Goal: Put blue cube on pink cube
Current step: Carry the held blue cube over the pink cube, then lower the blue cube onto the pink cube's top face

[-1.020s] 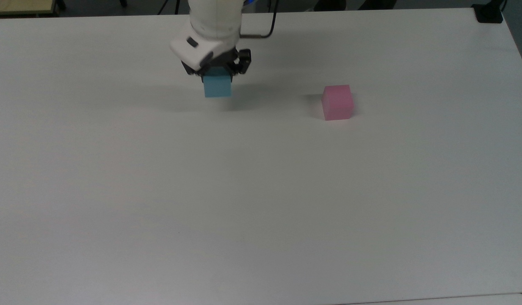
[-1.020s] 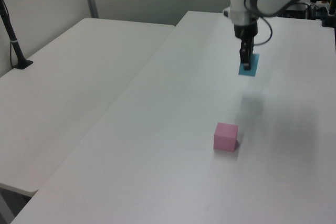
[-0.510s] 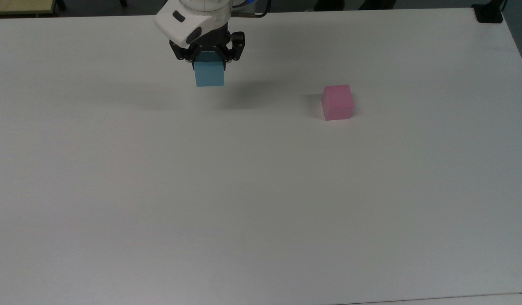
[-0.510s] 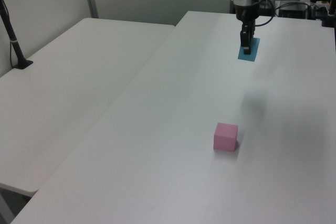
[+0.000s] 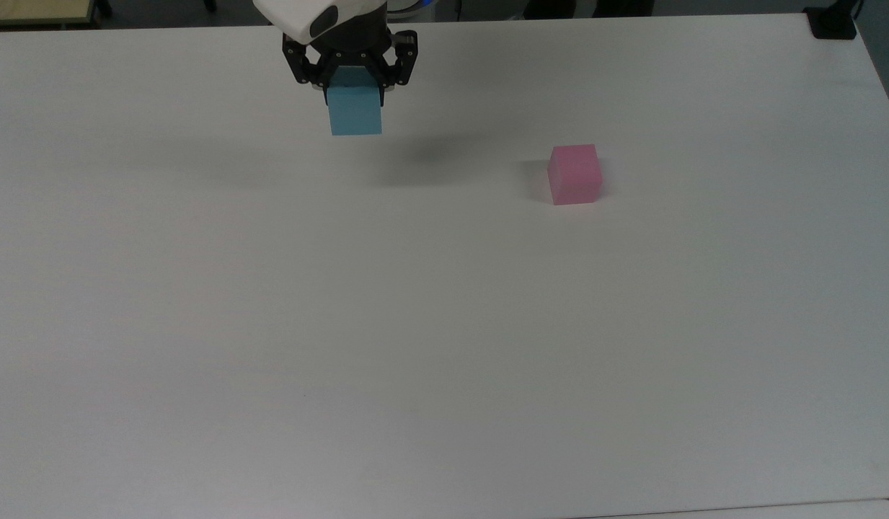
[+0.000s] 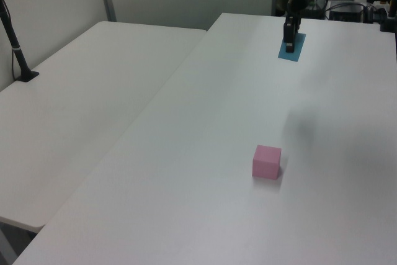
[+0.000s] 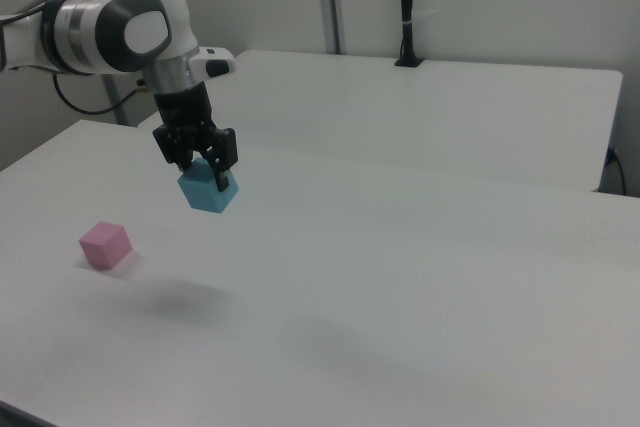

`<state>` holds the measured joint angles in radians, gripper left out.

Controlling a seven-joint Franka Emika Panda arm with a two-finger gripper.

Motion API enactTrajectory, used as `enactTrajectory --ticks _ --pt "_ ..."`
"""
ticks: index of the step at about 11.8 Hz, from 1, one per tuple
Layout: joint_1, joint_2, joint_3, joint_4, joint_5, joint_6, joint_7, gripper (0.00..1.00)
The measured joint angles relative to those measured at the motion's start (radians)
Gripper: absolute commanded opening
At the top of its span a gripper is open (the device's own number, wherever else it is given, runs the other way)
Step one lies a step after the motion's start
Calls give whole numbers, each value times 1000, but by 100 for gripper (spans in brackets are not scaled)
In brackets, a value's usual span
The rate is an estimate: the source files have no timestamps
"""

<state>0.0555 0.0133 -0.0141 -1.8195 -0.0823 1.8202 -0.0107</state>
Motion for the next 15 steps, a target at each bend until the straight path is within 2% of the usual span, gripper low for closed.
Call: enactTrajectory --ticks 2,4,7,9,15 --pt "4 -1 0 0 2 -1 0 15" --pt "46 -1 -1 0 12 -2 10 16" --pt "235 5 -63 1 18 -2 83 16" --pt "336 26 -81 17 23 -2 129 18" --pt "501 80 -88 37 34 -2 266 19"
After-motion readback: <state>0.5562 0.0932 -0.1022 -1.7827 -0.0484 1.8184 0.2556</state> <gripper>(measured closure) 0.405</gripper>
